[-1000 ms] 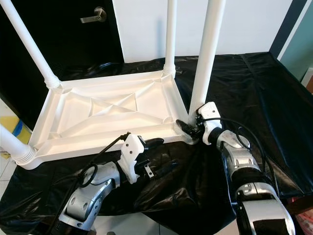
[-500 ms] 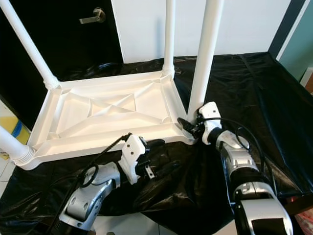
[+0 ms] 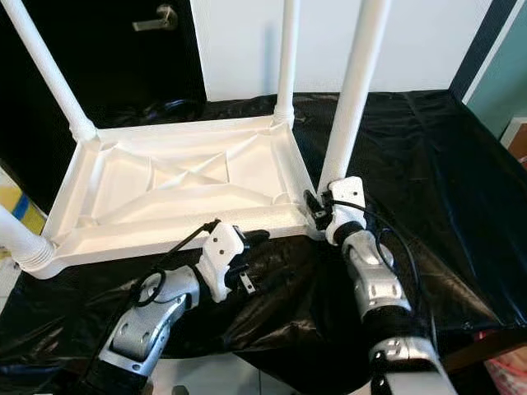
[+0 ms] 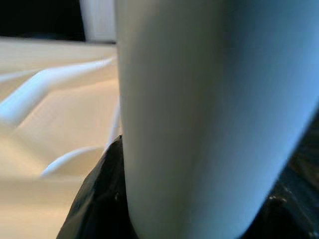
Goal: Building children table
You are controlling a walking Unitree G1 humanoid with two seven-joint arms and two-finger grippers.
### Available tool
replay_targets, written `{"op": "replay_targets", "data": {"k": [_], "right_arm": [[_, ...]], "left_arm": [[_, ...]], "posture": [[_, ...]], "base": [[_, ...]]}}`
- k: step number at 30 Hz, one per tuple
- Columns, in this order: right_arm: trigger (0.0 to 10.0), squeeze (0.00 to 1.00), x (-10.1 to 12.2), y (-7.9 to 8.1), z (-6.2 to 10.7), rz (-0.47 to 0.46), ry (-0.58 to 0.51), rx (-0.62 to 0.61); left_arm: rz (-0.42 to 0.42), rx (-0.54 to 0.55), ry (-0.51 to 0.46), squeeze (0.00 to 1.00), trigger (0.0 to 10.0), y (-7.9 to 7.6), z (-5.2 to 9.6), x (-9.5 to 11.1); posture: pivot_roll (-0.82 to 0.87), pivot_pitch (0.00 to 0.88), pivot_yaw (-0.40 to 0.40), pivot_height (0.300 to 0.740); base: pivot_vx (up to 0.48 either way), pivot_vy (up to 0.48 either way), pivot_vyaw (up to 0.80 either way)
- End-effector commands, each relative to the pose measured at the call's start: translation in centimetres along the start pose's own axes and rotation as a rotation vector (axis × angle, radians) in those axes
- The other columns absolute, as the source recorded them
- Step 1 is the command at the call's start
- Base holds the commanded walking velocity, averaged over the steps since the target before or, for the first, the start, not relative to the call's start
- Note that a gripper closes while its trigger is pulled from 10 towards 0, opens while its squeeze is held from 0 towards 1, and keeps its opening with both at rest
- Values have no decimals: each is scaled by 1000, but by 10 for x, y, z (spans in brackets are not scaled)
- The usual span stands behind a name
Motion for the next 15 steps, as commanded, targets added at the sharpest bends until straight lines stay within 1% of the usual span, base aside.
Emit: {"op": "replay_targets", "data": {"k": [1,3,4,6,7,8,9,10,14,15], "right_arm": [[10000,0,-25,-7,11,45,92,-82],[10000,0,-25,0,16,34,81,-134],[10000,0,-25,0,16,34,81,-134],[10000,0,-24,7,19,20,76,-162],[10000,0,-24,7,19,20,76,-162],[10000,0,-24,8,19,17,77,-169],[10000,0,-23,5,17,18,76,-186],[10000,0,-23,5,17,18,76,-186],[10000,0,-16,1,18,32,58,-215],[10000,0,-16,1,18,32,58,-215]], "left_arm": [[2,210,34,0,10000,26,2,-5],[3,241,38,0,10000,34,3,-5],[3,241,38,0,10000,34,3,-5],[0,301,40,0,10000,49,7,-4],[0,301,40,0,10000,49,7,-4],[-1,322,41,0,10000,54,8,-3],[-2,357,42,0,10000,65,11,-1],[-2,357,42,0,10000,65,11,-1],[-21,383,54,0,10000,76,16,0],[-21,383,54,0,10000,76,16,0]], "posture": [[-86,54,-50,740],[-79,47,-52,740],[-79,47,-52,740],[-67,40,-50,740],[-67,40,-50,740],[-66,39,-50,740],[-64,39,-50,740],[-64,39,-50,740],[-55,50,-47,740],[-55,50,-47,740]], "base": [[0,0,0],[0,0,0],[0,0,0],[0,0,0],[0,0,0],[0,0,0],[0,0,0],[0,0,0],[0,0,0],[0,0,0]]}}
Point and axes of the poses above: a point about 5 cm out from each wrist's last joint towards the gripper, its own z axis pointing back from the gripper into the wrist, its own x axis along the axis of the wrist's last joint, y = z × x, the point moved 6 cm from there along -z, pointing out of the wrist towards the gripper, and after that the axes turned 3 degrees about -z, right-handed, at the moved point
